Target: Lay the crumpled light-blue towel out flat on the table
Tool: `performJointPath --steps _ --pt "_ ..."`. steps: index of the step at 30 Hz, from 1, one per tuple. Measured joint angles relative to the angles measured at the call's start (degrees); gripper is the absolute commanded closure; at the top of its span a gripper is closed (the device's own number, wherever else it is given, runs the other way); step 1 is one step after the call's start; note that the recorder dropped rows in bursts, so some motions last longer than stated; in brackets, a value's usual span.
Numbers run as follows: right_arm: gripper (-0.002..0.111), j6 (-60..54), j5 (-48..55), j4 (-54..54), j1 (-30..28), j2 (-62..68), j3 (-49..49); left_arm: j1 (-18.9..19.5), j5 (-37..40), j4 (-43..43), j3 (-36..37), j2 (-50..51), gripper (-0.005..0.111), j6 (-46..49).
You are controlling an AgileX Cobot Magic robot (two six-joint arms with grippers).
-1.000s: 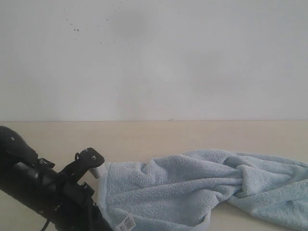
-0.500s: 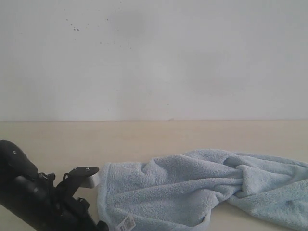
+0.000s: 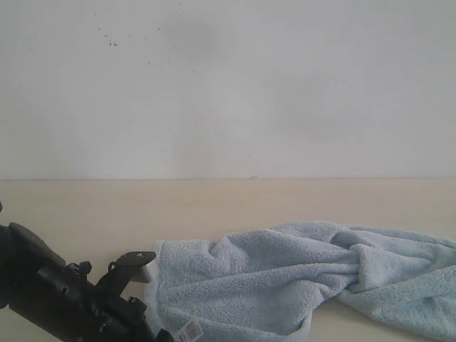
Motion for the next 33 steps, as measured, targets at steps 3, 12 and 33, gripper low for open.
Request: performJointPath --steps 3,12,33 --pt "0.035 0.0 -0.34 0.0 0.0 0.0 0.0 0.0 -0.57 -0.64 0.0 0.0 0.046 1.57" --pt "0.035 -0.35 -3.7 1.79 0.0 0.0 0.0 0.0 -2.43 -0.85 0.0 0.0 0.073 4.8" --pt "0.035 -2.32 -6.23 6.35 0.0 -0.09 0.0 0.0 5.44 1.48 -4.86 0.02 0.048 21.32"
